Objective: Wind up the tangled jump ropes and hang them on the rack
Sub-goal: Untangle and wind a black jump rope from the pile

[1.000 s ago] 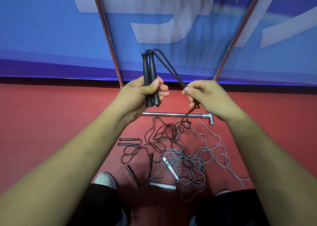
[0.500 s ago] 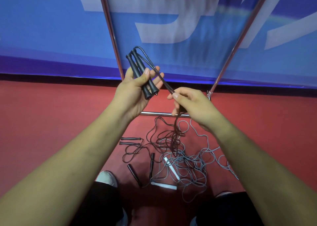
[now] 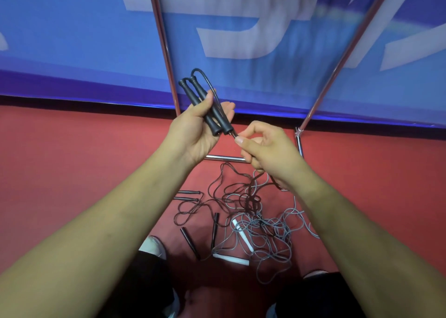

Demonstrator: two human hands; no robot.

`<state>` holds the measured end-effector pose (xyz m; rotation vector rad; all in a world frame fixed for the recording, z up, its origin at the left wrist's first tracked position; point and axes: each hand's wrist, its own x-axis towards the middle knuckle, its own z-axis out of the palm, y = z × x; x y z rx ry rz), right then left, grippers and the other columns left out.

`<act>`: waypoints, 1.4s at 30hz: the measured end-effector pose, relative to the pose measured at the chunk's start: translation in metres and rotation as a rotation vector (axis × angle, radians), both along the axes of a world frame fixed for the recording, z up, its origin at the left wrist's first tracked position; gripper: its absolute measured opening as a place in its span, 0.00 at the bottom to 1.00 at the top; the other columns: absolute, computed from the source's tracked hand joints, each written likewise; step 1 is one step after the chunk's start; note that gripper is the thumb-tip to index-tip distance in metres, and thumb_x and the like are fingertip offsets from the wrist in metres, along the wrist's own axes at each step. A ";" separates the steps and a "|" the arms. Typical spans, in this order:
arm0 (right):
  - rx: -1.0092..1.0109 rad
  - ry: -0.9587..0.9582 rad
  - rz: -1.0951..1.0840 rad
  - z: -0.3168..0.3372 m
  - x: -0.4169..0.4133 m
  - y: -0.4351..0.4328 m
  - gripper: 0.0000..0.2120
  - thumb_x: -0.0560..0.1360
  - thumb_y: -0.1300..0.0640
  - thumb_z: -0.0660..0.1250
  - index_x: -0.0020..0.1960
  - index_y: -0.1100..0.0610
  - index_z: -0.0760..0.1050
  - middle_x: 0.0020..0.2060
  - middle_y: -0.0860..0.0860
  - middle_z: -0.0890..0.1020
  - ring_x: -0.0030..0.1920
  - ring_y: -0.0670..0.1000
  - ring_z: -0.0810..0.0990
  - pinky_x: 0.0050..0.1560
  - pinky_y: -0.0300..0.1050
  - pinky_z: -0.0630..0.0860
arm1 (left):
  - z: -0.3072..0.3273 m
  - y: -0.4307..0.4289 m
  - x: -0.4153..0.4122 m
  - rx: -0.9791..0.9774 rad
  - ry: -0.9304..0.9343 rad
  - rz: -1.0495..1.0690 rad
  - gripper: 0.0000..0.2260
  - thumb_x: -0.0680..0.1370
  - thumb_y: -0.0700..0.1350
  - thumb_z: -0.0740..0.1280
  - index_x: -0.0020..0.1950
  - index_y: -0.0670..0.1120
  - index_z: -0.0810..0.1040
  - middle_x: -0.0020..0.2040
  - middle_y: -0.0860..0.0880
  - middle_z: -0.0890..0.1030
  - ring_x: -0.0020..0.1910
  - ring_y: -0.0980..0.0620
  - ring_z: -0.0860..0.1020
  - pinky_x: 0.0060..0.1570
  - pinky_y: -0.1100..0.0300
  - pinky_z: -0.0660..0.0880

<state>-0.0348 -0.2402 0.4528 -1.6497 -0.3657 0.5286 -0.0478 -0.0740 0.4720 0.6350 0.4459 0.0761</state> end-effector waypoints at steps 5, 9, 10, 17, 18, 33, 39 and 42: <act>-0.101 -0.109 -0.004 -0.002 -0.004 0.006 0.07 0.79 0.61 0.67 0.43 0.61 0.72 0.24 0.52 0.75 0.22 0.48 0.64 0.25 0.38 0.62 | -0.003 -0.004 -0.001 0.071 0.002 -0.018 0.09 0.85 0.44 0.60 0.63 0.46 0.74 0.60 0.45 0.82 0.63 0.42 0.79 0.61 0.50 0.77; -0.072 -0.096 0.022 -0.003 -0.008 0.009 0.08 0.79 0.61 0.67 0.45 0.64 0.72 0.25 0.52 0.75 0.22 0.46 0.66 0.24 0.37 0.64 | -0.004 -0.006 -0.001 0.105 0.004 -0.032 0.09 0.85 0.45 0.58 0.62 0.45 0.75 0.64 0.49 0.80 0.68 0.43 0.76 0.68 0.49 0.72; -0.068 -0.094 0.018 -0.004 -0.008 0.008 0.07 0.79 0.61 0.67 0.45 0.63 0.72 0.25 0.52 0.75 0.22 0.46 0.66 0.25 0.38 0.64 | -0.004 -0.005 -0.002 0.104 -0.007 -0.040 0.09 0.85 0.46 0.58 0.61 0.45 0.75 0.62 0.49 0.81 0.68 0.42 0.76 0.67 0.49 0.73; -0.103 -0.066 0.047 -0.008 -0.008 0.006 0.03 0.79 0.63 0.66 0.51 0.60 0.71 0.28 0.52 0.79 0.31 0.54 0.83 0.37 0.46 0.77 | -0.001 -0.004 -0.005 0.157 -0.109 -0.098 0.09 0.85 0.53 0.57 0.61 0.52 0.70 0.49 0.41 0.85 0.49 0.40 0.85 0.51 0.45 0.81; -0.125 -0.058 0.054 -0.009 -0.008 0.005 0.04 0.79 0.62 0.66 0.50 0.61 0.71 0.29 0.53 0.80 0.35 0.55 0.85 0.43 0.49 0.78 | 0.001 -0.004 -0.005 0.150 -0.109 -0.075 0.08 0.85 0.53 0.58 0.61 0.52 0.70 0.42 0.46 0.83 0.43 0.44 0.84 0.46 0.49 0.81; -0.280 -0.099 0.341 -0.005 -0.009 -0.006 0.12 0.83 0.57 0.59 0.64 0.54 0.75 0.25 0.50 0.68 0.28 0.53 0.82 0.40 0.52 0.75 | -0.003 0.030 0.010 0.179 -0.074 0.096 0.13 0.85 0.49 0.59 0.45 0.44 0.71 0.30 0.50 0.70 0.29 0.54 0.73 0.34 0.59 0.74; -0.266 -0.060 0.313 0.001 -0.012 -0.003 0.12 0.84 0.55 0.59 0.65 0.54 0.75 0.22 0.45 0.64 0.21 0.46 0.63 0.26 0.46 0.69 | -0.004 0.030 0.007 0.156 -0.083 0.087 0.14 0.84 0.55 0.58 0.46 0.46 0.69 0.39 0.44 0.82 0.46 0.43 0.85 0.43 0.50 0.82; -0.285 -0.068 0.307 0.008 -0.017 -0.003 0.12 0.84 0.54 0.58 0.62 0.54 0.77 0.24 0.46 0.63 0.24 0.47 0.60 0.23 0.39 0.64 | -0.002 0.030 0.009 0.187 -0.060 0.180 0.12 0.85 0.53 0.59 0.46 0.47 0.68 0.29 0.51 0.70 0.29 0.53 0.74 0.33 0.58 0.74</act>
